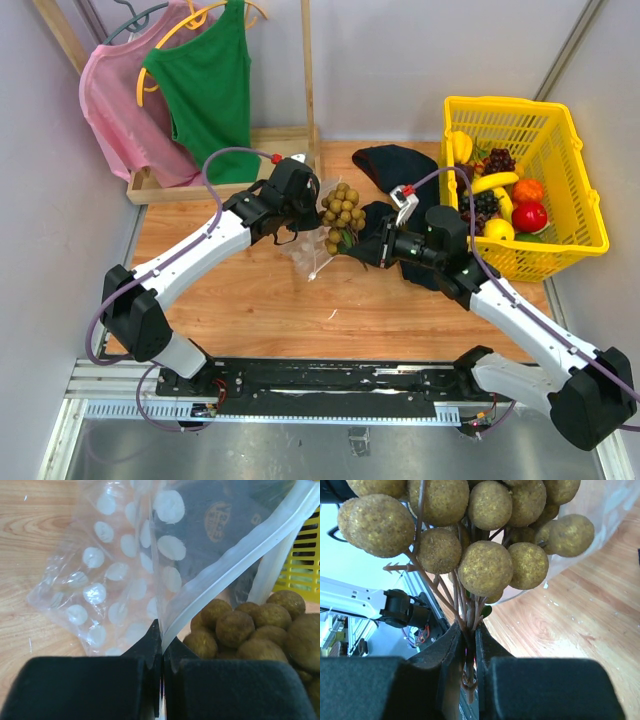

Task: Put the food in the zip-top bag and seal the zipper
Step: Place the fake fruit in the zipper food storage bag.

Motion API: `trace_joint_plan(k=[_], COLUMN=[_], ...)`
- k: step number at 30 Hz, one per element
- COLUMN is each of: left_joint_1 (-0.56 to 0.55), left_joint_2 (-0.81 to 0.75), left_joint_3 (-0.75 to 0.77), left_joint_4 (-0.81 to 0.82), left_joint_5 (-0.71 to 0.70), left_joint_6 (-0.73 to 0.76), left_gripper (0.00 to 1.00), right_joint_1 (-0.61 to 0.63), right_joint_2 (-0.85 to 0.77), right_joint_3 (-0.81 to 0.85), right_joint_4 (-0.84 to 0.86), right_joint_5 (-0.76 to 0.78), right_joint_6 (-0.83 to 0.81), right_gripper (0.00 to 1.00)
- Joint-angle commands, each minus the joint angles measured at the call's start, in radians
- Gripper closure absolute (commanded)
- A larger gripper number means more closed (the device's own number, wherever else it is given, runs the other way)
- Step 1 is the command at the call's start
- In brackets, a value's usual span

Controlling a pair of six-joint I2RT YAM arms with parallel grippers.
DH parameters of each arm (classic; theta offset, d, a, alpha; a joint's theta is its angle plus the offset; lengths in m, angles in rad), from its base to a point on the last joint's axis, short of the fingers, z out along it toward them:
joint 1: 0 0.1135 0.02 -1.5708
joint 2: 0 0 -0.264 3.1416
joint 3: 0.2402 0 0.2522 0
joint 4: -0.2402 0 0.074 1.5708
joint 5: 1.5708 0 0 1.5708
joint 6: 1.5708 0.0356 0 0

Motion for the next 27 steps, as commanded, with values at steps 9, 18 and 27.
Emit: trace_joint_plan(k=[9, 18, 27], left_joint_1=[0.005, 0.004, -0.012], left_joint_2=[-0.034, -0.059, -0.071], left_joint_3=[0.030, 0.036, 0.039], left_joint_4=[0.029, 0.025, 0.015], left_joint_5=[0.024, 0.065, 0.080], left_joint_6=[-0.012, 0.020, 0.074], left_gripper=[1.00, 1.00, 1.00], right_joint_1=[0.018, 0.017, 0.017], right_joint_2=[0.031, 0.099, 0.151], right_joint_3=[-0.034, -0.001, 0.041], right_joint_4=[-0.020, -0.116, -0.123], right_joint_5=[0.033, 0.036, -0.029], right_joint_6=[-0.084, -0.168, -0.214], right_gripper=[0.99, 0.99, 0.99])
